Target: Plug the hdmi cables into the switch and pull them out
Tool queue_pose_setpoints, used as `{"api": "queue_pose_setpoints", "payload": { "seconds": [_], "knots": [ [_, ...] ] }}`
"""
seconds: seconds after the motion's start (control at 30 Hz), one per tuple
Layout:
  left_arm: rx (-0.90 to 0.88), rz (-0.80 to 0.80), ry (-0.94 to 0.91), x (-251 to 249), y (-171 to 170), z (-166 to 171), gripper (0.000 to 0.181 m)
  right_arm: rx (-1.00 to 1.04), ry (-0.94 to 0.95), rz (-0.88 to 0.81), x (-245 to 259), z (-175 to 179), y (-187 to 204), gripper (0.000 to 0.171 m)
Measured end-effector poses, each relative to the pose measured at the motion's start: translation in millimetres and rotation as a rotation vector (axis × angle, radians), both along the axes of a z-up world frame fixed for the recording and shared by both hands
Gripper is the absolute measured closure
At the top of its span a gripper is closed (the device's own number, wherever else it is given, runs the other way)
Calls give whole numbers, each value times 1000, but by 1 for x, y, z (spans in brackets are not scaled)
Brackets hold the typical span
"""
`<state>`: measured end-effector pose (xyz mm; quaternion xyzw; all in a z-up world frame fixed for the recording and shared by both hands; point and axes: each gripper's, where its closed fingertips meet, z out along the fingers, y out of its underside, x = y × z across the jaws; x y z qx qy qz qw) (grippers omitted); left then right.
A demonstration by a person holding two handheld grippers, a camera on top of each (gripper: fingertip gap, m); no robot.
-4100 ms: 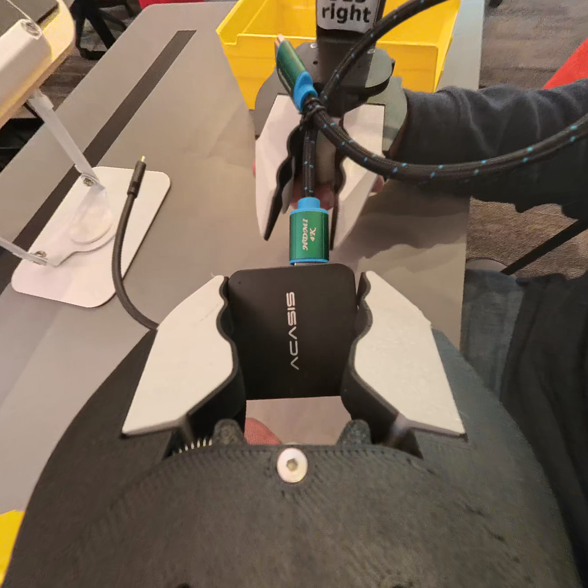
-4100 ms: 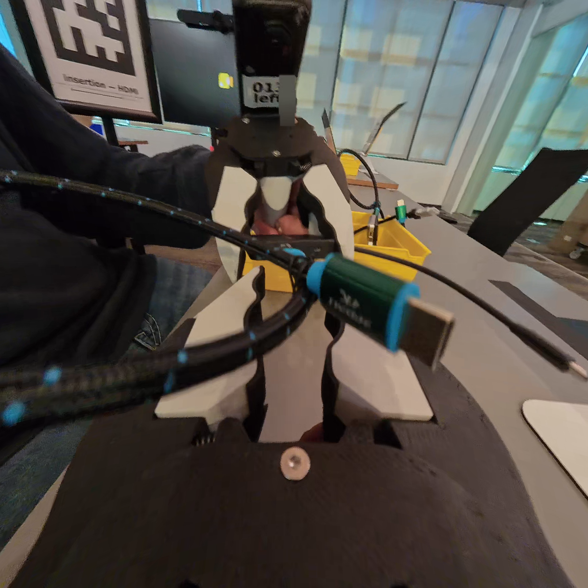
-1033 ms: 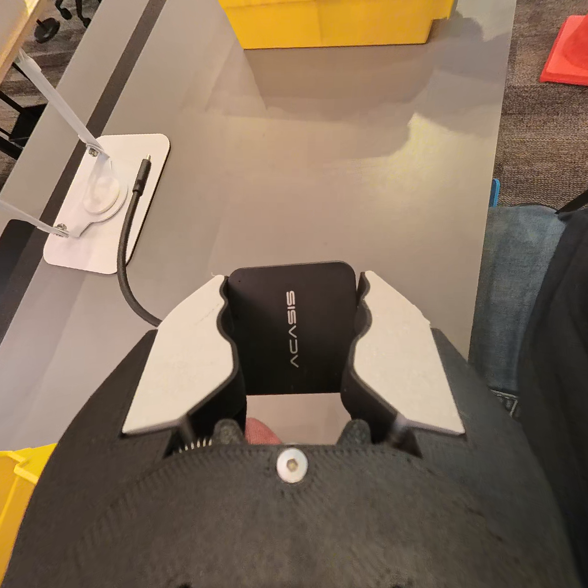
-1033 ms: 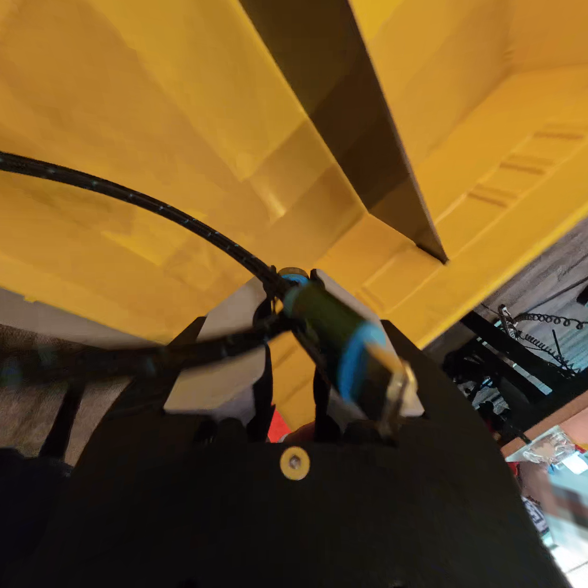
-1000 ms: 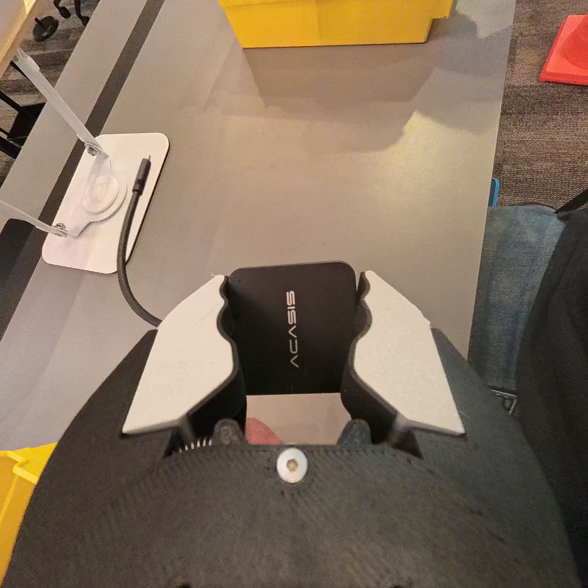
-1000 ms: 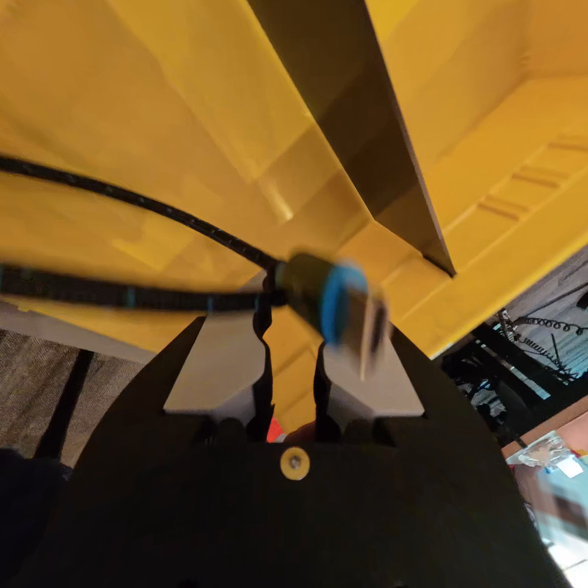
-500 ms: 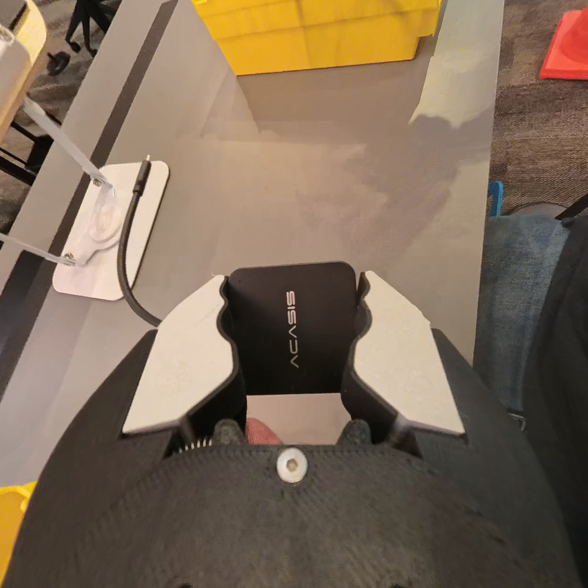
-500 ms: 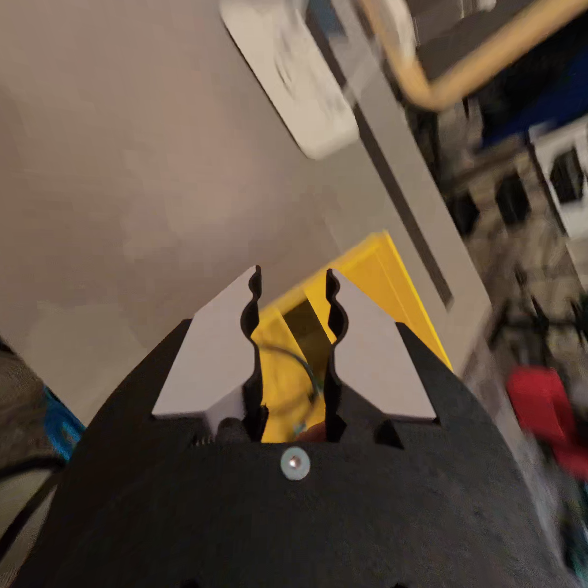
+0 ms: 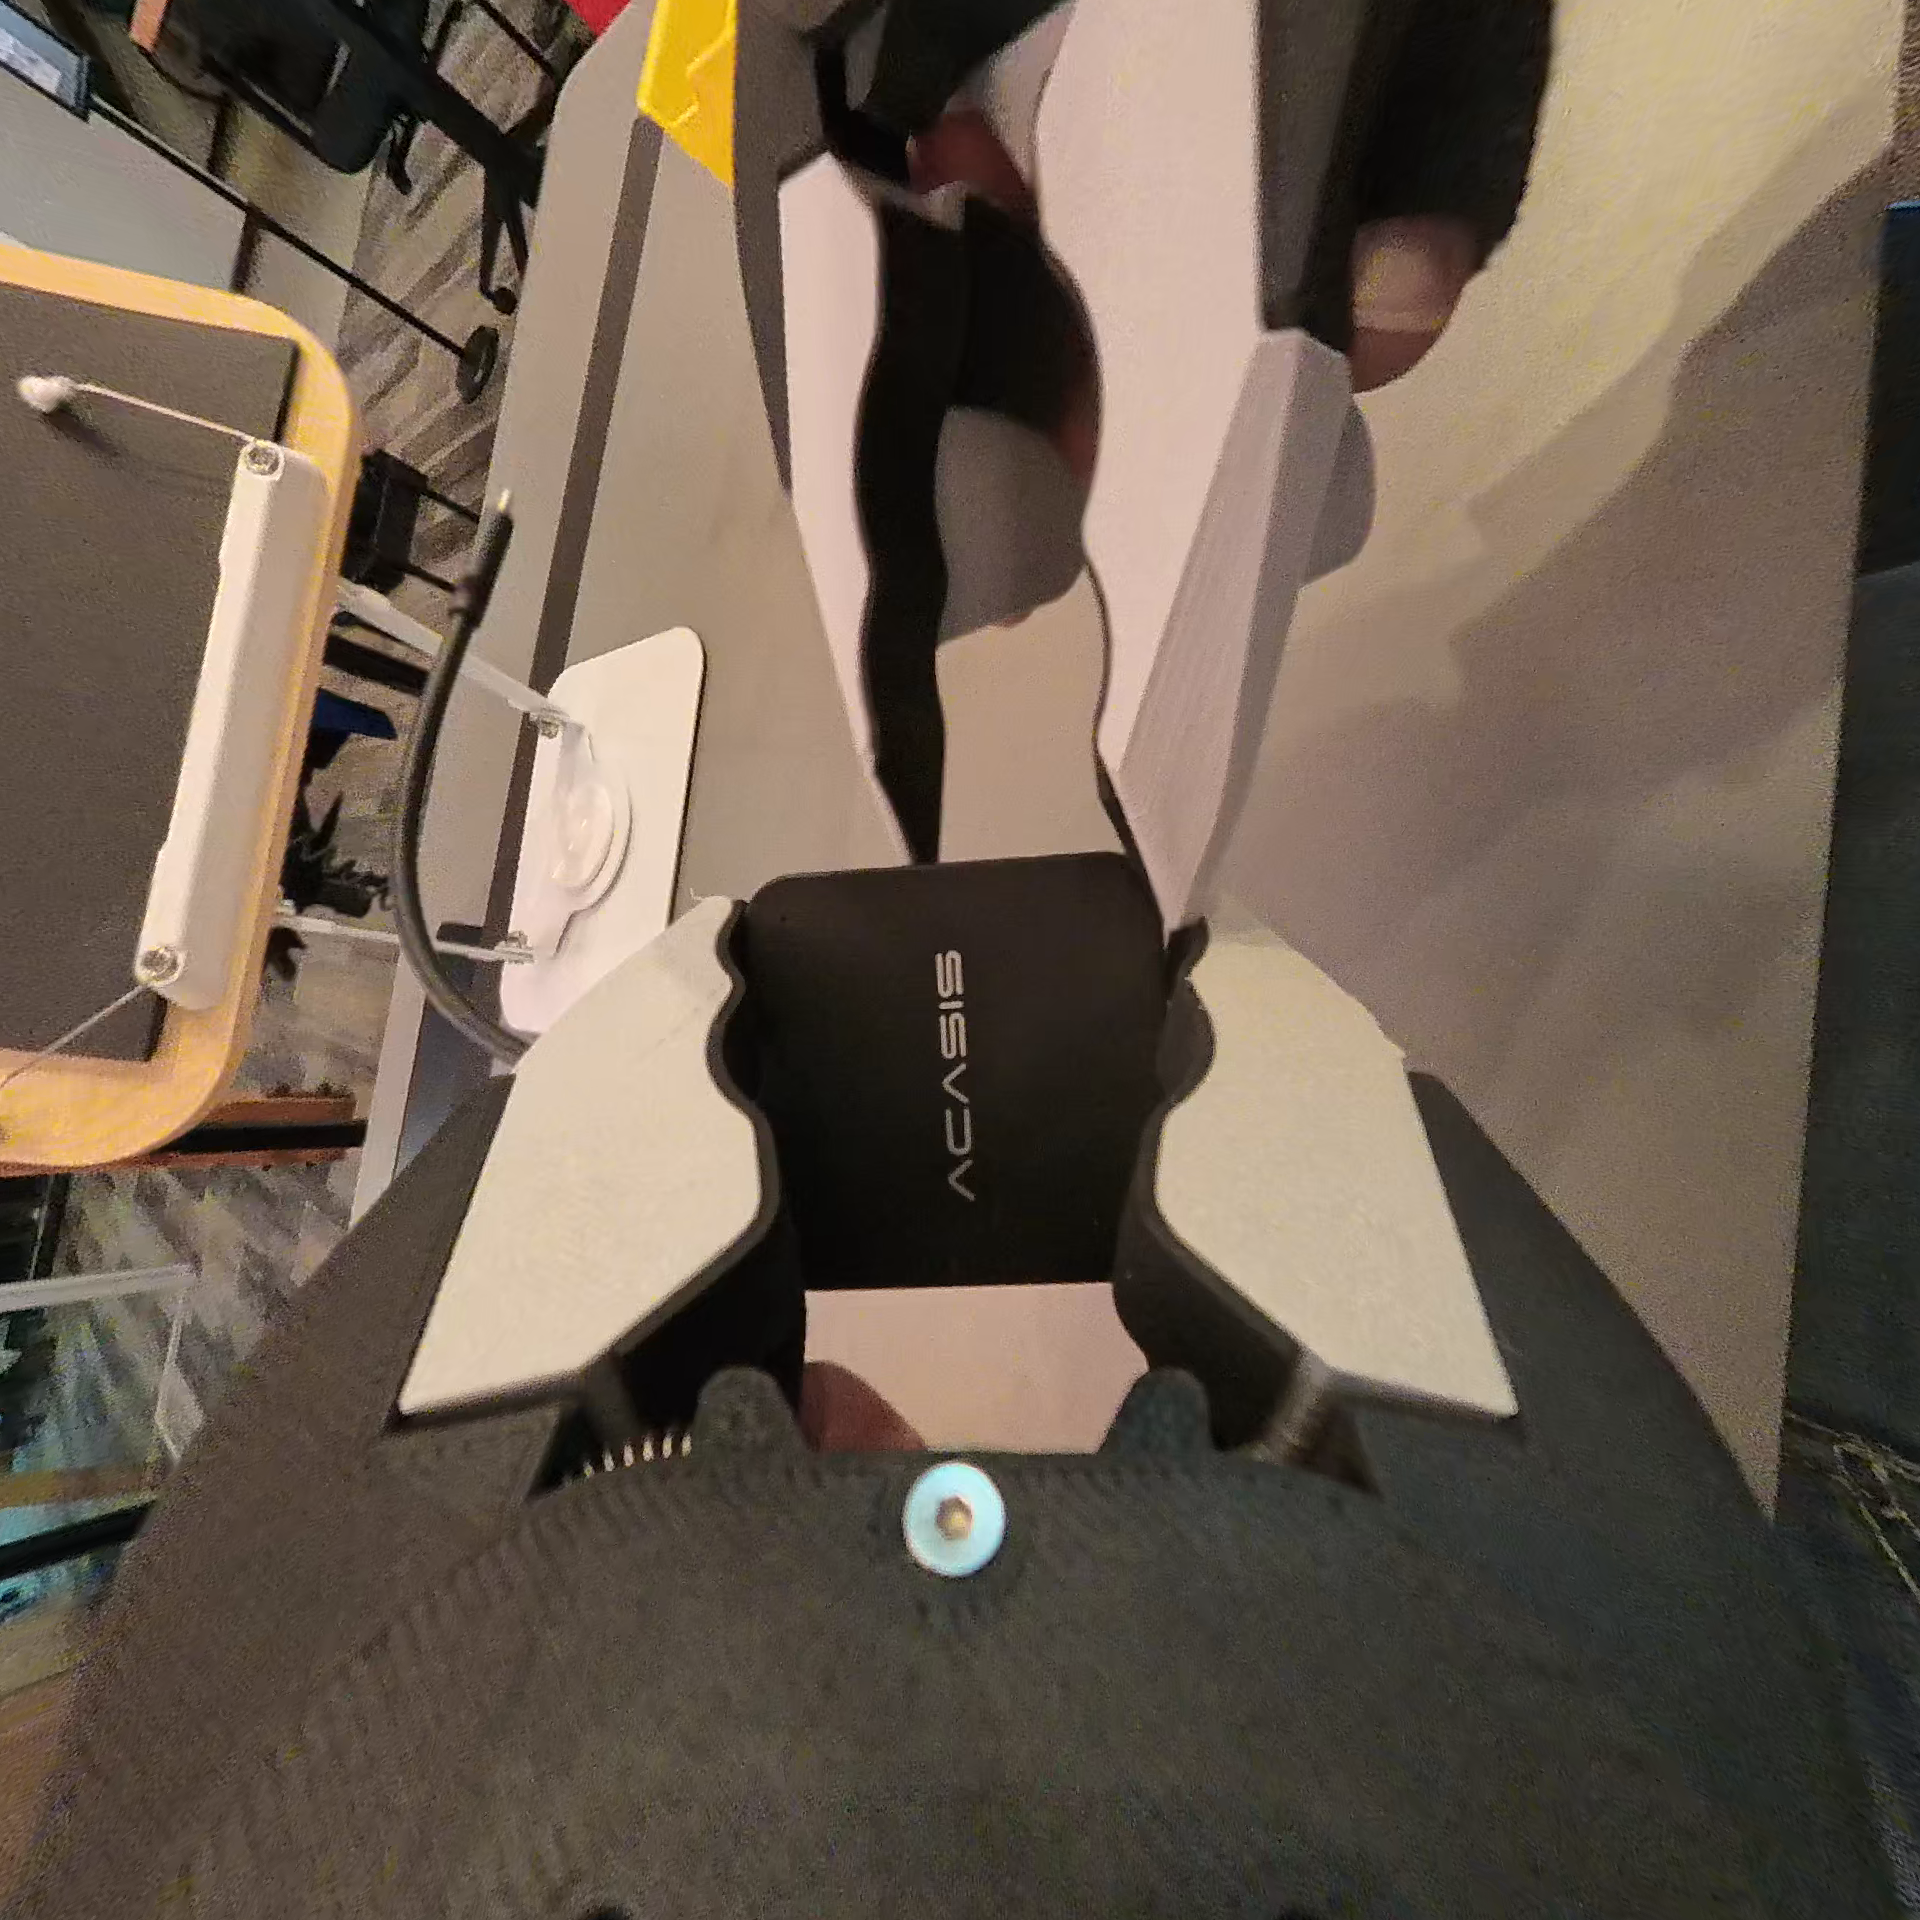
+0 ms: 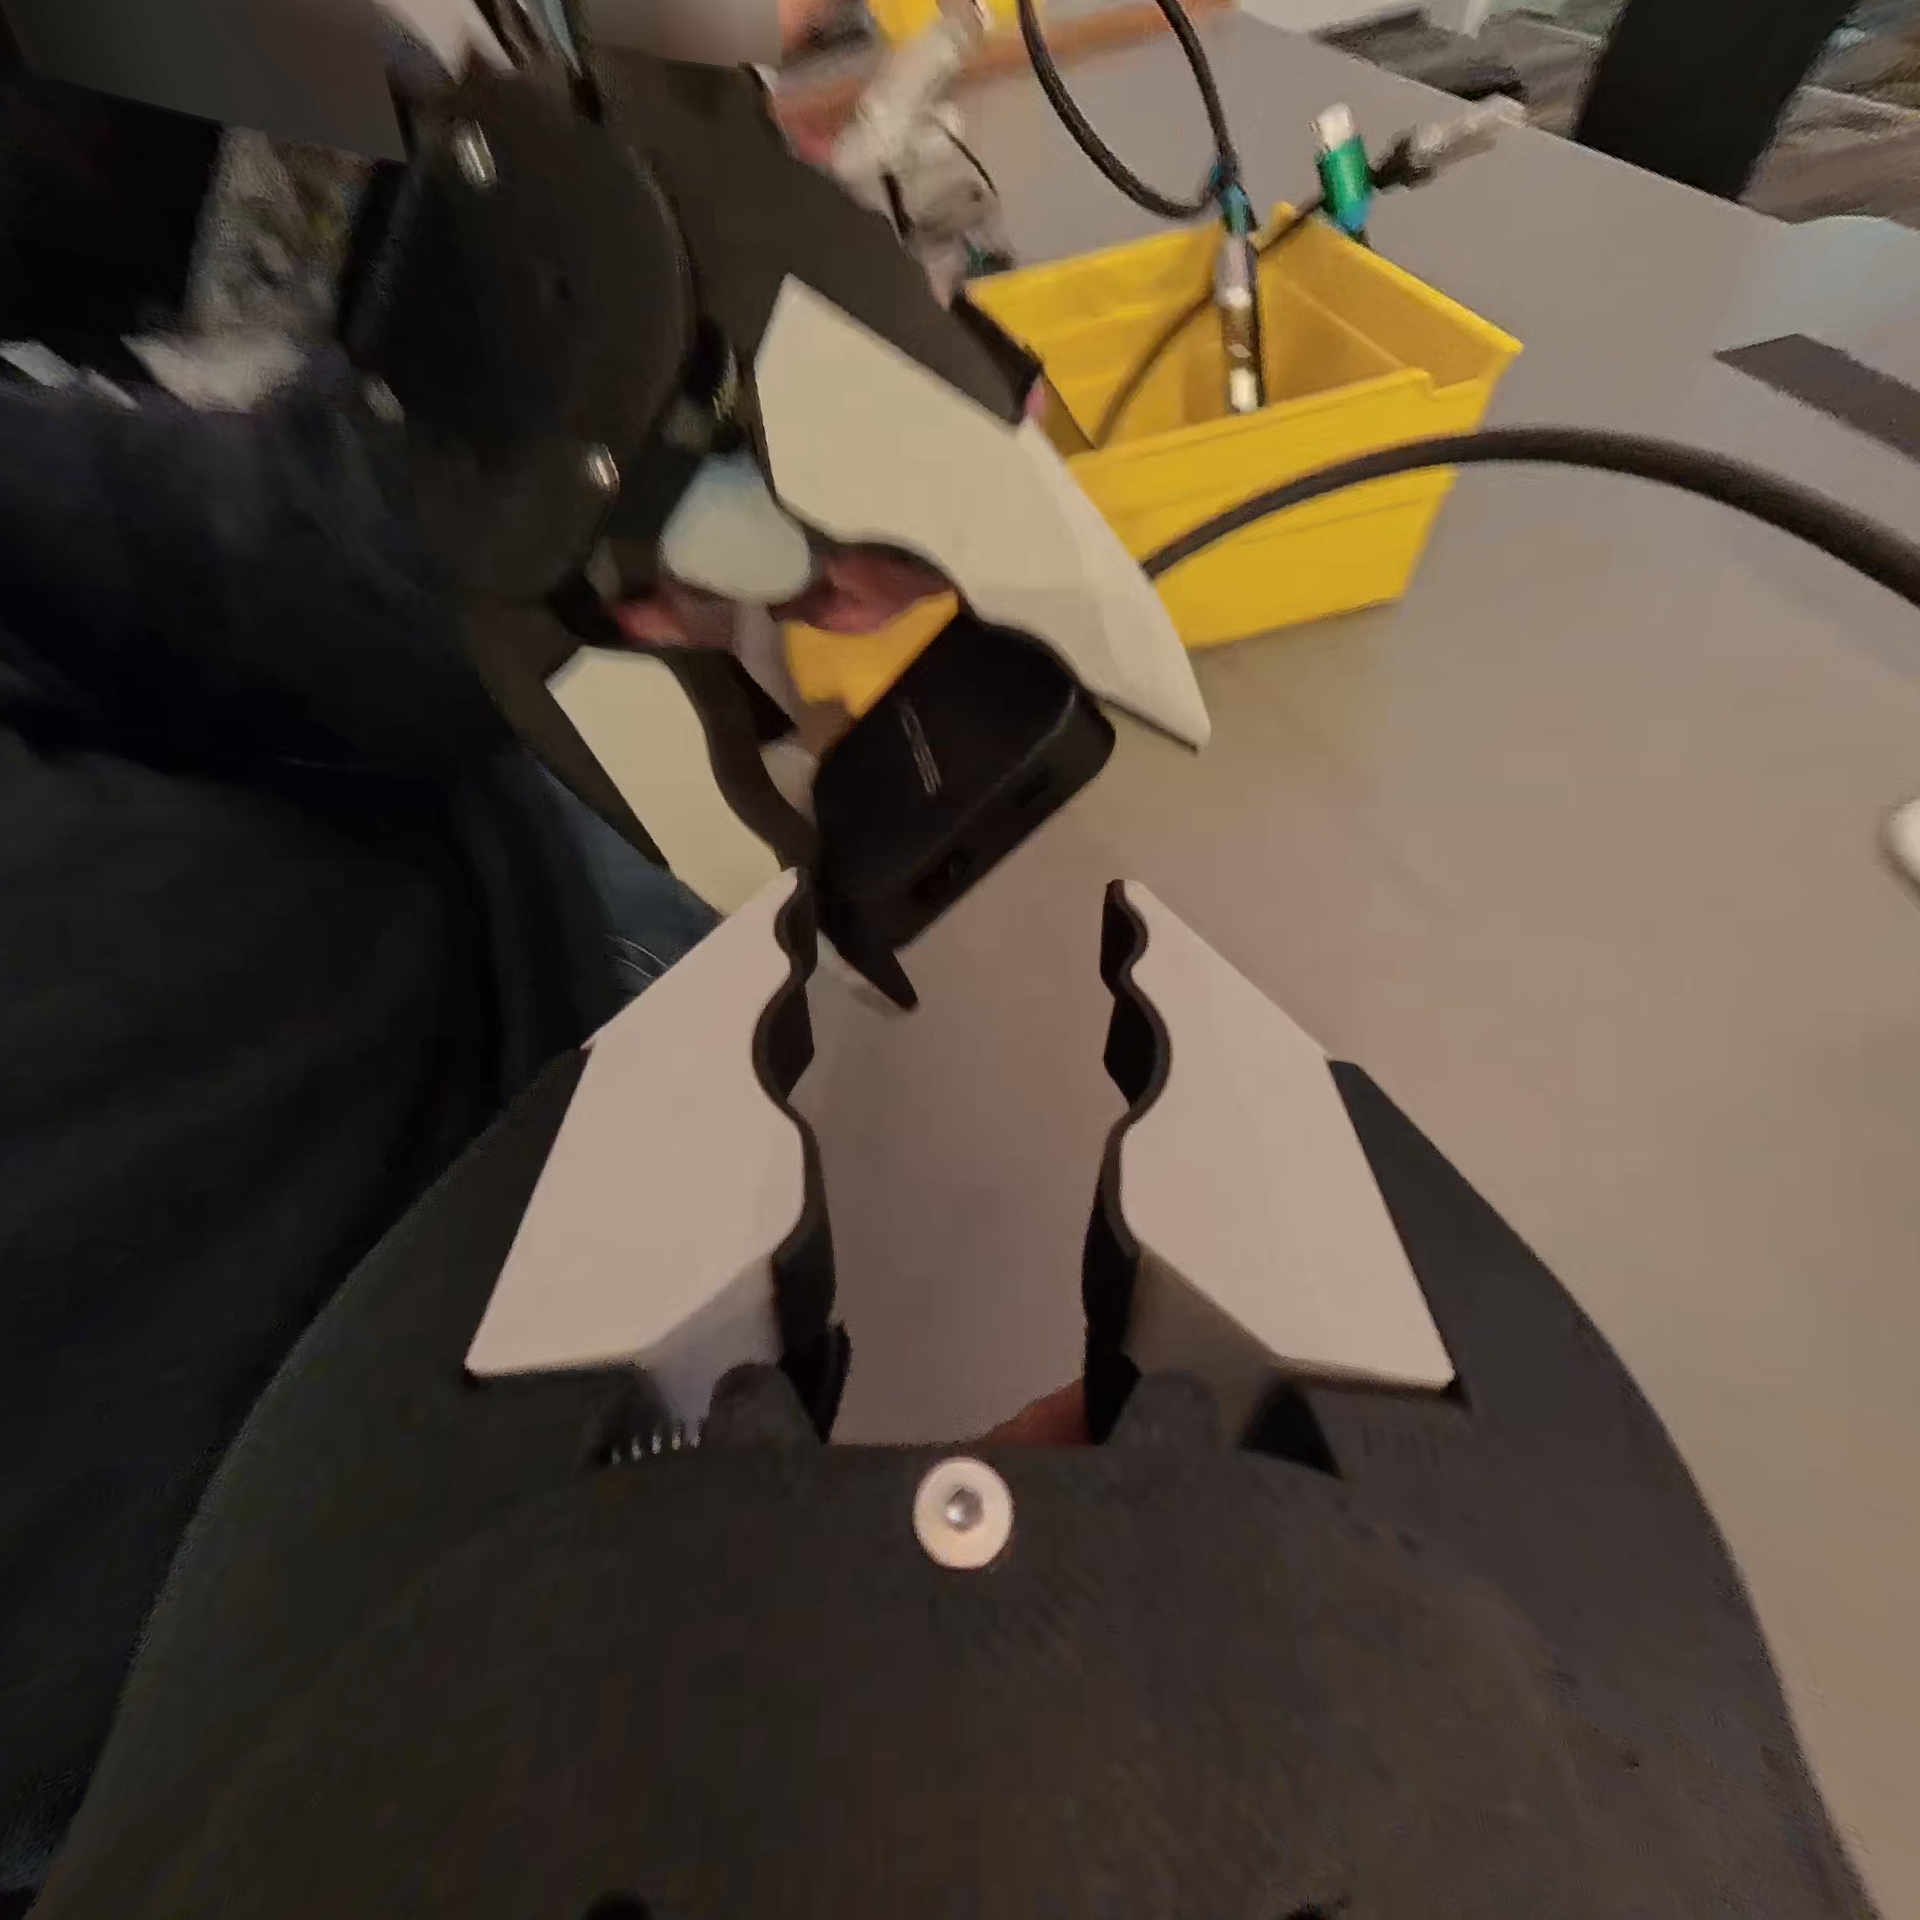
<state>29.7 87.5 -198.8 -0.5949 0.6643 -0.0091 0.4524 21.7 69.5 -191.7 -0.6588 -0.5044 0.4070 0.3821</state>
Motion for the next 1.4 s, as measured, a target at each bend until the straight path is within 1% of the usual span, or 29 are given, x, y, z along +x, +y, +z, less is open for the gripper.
{"api": "queue_pose_setpoints", "payload": {
  "seconds": [0.07,0.1,0.17,0.2,0.23,0.27,0.37,0.43,0.63,0.77,0.83,0.9,1.0,1.07,1.13,1.2,1.23,1.3,1.4],
  "knots": [
    [38,-32,35,3,-5,-4,107,-111,105,39,-4,9,-5,119],
    [66,-34,67,4,-6,-7,107,-141,129,39,-4,10,-3,120],
    [94,-52,66,12,-9,-6,106,-145,123,28,-3,6,1,125],
    [94,-61,46,17,-11,-4,106,-152,128,35,-5,6,0,130],
    [100,-62,37,21,-12,-2,107,-161,136,50,-8,7,-2,143],
    [118,-60,43,23,-11,-2,106,-164,138,58,-9,6,-4,148],
    [198,-41,74,24,-6,1,107,-136,147,27,-8,9,-1,155],
    [233,-23,65,24,-5,8,111,-85,127,-20,-3,9,5,160],
    [290,-42,-109,26,-15,51,114,51,88,-104,24,34,13,160],
    [305,-30,-263,23,-21,83,117,104,64,-168,51,50,24,160],
    [315,-11,-305,16,-20,94,121,149,54,-223,73,62,33,160],
    [325,19,-306,5,-14,97,124,195,45,-303,105,77,44,160],
    [310,65,-297,-10,-5,92,128,273,-32,-483,174,91,71,160],
    [291,81,-299,-15,-2,88,129,293,-133,-609,228,88,89,160],
    [283,87,-301,-16,-1,86,129,289,-249,-724,282,78,104,160],
    [268,67,-318,-11,-5,87,130,205,-357,-754,323,54,108,160],
    [261,61,-317,-9,-6,86,130,170,-380,-767,339,43,112,161],
    [264,59,-295,-6,-5,83,130,89,-359,-772,358,23,119,161],
    [259,55,-260,-2,-3,76,130,-13,-330,-789,372,-8,133,160]
  ]
}}
